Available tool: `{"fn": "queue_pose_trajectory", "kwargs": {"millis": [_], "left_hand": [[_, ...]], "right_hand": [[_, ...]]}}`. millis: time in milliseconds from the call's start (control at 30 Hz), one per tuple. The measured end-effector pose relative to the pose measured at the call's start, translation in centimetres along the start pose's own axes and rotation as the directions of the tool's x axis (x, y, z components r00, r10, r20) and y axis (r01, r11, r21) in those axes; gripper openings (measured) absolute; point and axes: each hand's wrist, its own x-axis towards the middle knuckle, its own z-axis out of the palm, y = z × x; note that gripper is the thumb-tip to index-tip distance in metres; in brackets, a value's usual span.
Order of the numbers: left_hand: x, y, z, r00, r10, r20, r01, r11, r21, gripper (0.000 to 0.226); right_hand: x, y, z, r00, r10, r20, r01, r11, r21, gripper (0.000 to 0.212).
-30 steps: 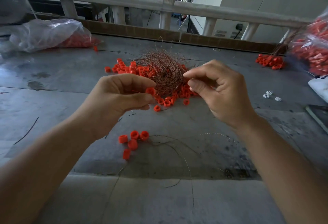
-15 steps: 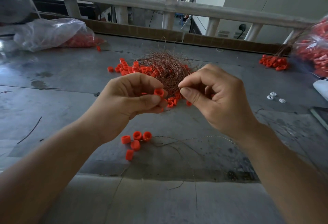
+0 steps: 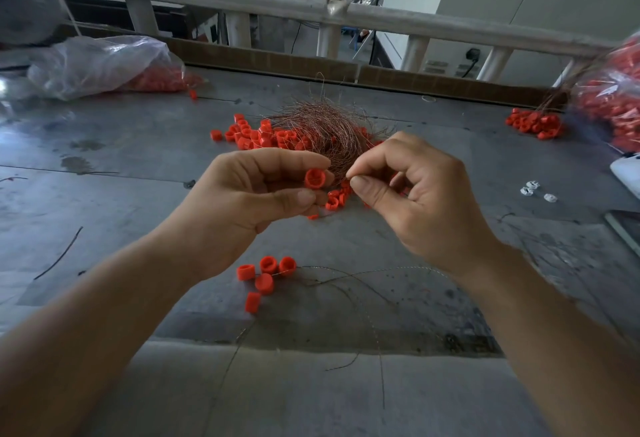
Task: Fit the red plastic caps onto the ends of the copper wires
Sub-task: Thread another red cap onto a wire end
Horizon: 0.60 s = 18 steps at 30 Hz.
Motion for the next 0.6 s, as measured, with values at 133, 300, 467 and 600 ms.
{"fn": "queue_pose_trajectory", "kwargs": {"millis": [133, 300, 467, 600], "left_hand": [[-0.01, 0.04, -0.04, 1.000, -0.005, 0.007, 0.005, 1.000, -0.019, 0.034], [-0.04, 0.17, -0.03, 1.000, -0.017, 0.011, 0.017, 0.999, -0.034, 0.035], [-0.12, 0.28, 0.01, 0.999, -0.034, 0.031, 0.036, 0.998, -0.056, 0.035], [-0.05, 0.18, -0.12, 0.998, -0.041, 0.048, 0.044, 0.997, -0.060, 0.034]], "right_hand": [[-0.09, -0.08, 0.18, 1.000, -0.019, 0.024, 0.019, 1.000, -0.009, 0.005], [0.00, 0.06, -0.05, 0.998, -0.054, 0.038, 0.056, 0.997, -0.051, 0.005], [0.06, 0.18, -0.19, 0.997, -0.068, 0.044, 0.072, 0.993, -0.092, 0.004], [0.05, 0.26, -0.28, 0.996, -0.069, 0.056, 0.075, 0.990, -0.119, 0.005]]}}
